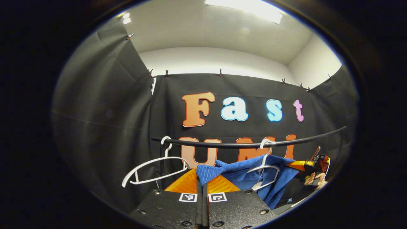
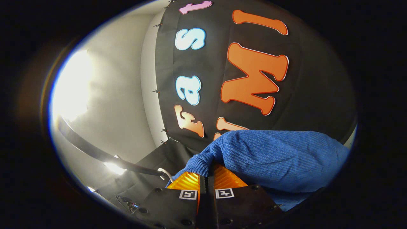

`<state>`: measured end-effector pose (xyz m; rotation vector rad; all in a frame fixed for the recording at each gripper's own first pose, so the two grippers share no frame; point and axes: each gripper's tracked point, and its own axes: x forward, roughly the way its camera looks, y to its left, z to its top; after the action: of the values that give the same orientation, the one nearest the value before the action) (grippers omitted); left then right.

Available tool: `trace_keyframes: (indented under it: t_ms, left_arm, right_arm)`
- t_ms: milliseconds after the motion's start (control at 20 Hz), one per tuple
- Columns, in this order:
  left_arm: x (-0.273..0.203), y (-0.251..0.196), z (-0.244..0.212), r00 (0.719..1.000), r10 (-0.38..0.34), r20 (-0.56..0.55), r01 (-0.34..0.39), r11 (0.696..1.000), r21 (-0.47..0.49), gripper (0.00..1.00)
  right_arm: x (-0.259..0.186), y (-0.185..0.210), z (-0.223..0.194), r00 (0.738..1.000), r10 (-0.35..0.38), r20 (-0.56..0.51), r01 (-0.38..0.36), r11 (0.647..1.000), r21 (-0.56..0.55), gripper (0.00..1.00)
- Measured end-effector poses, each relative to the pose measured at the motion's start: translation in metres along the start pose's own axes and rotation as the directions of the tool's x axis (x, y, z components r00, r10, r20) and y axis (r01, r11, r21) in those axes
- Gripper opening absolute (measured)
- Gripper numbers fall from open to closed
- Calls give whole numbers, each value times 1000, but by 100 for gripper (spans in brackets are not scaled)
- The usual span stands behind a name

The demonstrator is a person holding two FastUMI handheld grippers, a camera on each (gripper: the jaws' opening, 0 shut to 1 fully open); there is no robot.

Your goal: Grasp the clothes on the hanger with both hands and then place them into the laundry hamper below.

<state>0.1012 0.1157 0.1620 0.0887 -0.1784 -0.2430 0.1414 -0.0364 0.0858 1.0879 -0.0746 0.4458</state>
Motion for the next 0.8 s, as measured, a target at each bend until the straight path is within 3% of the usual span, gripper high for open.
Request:
trace_keyframes:
  t_ms: [350,800]
  left_arm:
    - [27,-3,-21,995,-78,-57,78,997,3,0]
    - [58,-26,-51,966,-211,-152,217,976,21,0]
  right_arm:
    - [7,-14,36,998,-44,53,47,997,-56,7]
    - [9,-45,87,984,-136,119,146,986,-78,7]
